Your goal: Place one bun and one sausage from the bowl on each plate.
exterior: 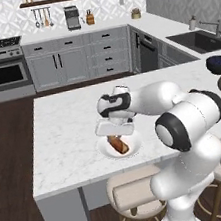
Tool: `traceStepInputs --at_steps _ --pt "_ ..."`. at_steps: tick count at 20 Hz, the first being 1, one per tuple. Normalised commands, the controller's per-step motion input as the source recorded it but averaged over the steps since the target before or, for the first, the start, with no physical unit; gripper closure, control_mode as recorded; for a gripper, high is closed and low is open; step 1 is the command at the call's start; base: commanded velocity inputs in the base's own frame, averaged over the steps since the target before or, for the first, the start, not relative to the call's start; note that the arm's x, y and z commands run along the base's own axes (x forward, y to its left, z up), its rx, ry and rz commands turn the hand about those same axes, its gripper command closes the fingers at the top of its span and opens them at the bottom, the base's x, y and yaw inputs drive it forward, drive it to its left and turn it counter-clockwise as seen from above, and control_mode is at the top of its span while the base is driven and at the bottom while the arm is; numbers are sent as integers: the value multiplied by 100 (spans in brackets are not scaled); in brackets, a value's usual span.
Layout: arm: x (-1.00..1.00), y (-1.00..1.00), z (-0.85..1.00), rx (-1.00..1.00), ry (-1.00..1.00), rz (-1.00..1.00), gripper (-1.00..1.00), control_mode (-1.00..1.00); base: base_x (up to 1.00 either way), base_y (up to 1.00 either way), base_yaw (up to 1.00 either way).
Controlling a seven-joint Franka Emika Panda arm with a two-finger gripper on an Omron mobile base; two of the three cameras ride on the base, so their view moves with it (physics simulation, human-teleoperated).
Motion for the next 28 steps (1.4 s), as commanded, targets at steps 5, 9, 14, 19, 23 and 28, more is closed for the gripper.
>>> traceStepInputs --at_steps 5,9,14,19,23,28 --pt "46 34 -16 11 0 2 -100 -100 0 0 0" --pt "58 8 -1 4 -1 0 -100 -100 0 0 0" --pt "-14 -16 1 0 -8 0 -100 -100 0 0 0" --pt "-86 -64 70 0 -19 0 -100 -100 0 0 0" --pt "-100 -80 100 0 -31 0 -100 -100 0 0 0" --pt "-100 -44 100 -2 -20 0 -100 -100 0 0 0"
